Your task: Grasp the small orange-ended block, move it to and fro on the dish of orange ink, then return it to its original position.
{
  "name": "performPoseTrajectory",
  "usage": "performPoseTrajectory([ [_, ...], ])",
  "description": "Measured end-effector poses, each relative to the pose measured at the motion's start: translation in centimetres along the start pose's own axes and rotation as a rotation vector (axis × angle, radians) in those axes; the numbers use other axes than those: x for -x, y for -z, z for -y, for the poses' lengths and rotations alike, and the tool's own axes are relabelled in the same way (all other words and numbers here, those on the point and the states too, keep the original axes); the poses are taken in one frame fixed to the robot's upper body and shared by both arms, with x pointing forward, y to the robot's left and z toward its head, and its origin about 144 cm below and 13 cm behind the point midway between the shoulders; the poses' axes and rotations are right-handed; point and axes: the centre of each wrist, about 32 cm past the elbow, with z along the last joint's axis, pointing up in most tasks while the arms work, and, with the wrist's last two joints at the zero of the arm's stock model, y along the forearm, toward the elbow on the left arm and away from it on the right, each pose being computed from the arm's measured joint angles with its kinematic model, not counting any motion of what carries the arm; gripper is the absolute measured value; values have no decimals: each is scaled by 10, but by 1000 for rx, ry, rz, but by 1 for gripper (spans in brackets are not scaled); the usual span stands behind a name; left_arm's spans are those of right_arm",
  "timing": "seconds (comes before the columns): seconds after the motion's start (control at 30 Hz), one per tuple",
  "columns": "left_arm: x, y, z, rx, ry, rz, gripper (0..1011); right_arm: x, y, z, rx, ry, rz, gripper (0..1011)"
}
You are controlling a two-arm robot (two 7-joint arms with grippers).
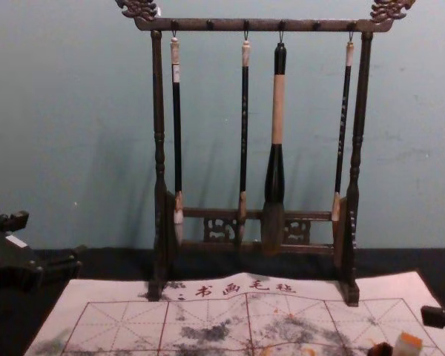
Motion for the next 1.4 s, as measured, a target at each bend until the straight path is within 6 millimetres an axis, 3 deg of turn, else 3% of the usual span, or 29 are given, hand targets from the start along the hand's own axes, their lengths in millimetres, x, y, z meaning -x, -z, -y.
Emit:
performPoseTrajectory([
  [0.17, 0, 0, 0, 0, 0, 0, 1001, 0, 0, 0, 0, 0, 0, 953],
  [0.27, 0, 0, 0, 0, 0, 0, 1001, 0, 0, 0, 0, -1, 1, 836],
  [0.37, 0, 0, 0, 0, 0, 0, 1001, 0, 0, 0, 0, -1, 1, 787],
  [1.0, 0, 0, 0, 0, 0, 0, 1001, 0, 0, 0, -1, -1, 1, 149],
  [1.4, 0, 0, 0, 0, 0, 0, 1001, 0, 0, 0, -2, -1, 1, 111],
])
